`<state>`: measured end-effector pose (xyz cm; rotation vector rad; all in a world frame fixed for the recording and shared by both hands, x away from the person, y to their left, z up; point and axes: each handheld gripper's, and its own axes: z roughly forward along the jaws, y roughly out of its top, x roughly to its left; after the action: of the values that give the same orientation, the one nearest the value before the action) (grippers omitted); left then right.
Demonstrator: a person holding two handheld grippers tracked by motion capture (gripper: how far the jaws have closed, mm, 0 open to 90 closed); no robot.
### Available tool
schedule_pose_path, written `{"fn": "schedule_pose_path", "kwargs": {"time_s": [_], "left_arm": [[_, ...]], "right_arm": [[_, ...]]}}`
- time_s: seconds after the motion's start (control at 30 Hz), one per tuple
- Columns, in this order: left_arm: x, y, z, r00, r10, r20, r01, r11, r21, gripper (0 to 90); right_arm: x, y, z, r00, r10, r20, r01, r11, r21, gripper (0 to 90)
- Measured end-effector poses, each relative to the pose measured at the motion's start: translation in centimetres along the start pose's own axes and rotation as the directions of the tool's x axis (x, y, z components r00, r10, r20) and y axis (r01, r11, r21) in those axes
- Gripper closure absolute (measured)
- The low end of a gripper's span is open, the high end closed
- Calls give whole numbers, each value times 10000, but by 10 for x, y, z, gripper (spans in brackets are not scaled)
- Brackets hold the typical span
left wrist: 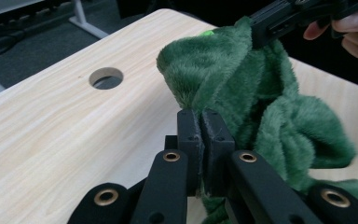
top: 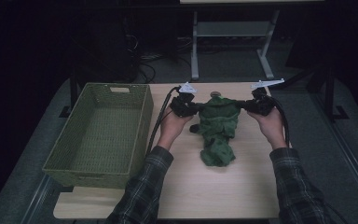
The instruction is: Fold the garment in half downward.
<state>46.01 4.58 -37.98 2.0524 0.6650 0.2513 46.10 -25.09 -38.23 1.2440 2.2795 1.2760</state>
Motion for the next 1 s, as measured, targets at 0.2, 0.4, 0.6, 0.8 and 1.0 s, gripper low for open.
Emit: {"fn": "schedule_pose_path", "kwargs": {"time_s": [0.2, 0.4, 0.6, 0.8, 1.0], "left_arm": [[-10, -13, -6, 9994, -69, 347, 72, 9999, -104, 869], [-23, -21, -15, 9982, 75, 600, -56, 9995, -316, 869], [-32, -29, -21, 9970, 109, 766, -71, 9987, -495, 868], [-43, -43, -25, 9953, 181, 950, -140, 9990, -436, 867], [-54, -55, -30, 9934, 478, 1041, -453, 9986, -265, 868]], "right_arm": [[9, -17, -9, 9993, -215, -314, 213, 9997, -71, 887], [20, -31, -19, 9974, -507, -503, 490, 9982, -347, 887], [32, -42, -30, 9943, -741, -771, 704, 9963, -492, 887], [43, -55, -36, 9908, -926, -983, 879, 9948, -509, 885], [61, -69, -45, 9854, -1334, -1061, 1265, 9896, -688, 883]]}}
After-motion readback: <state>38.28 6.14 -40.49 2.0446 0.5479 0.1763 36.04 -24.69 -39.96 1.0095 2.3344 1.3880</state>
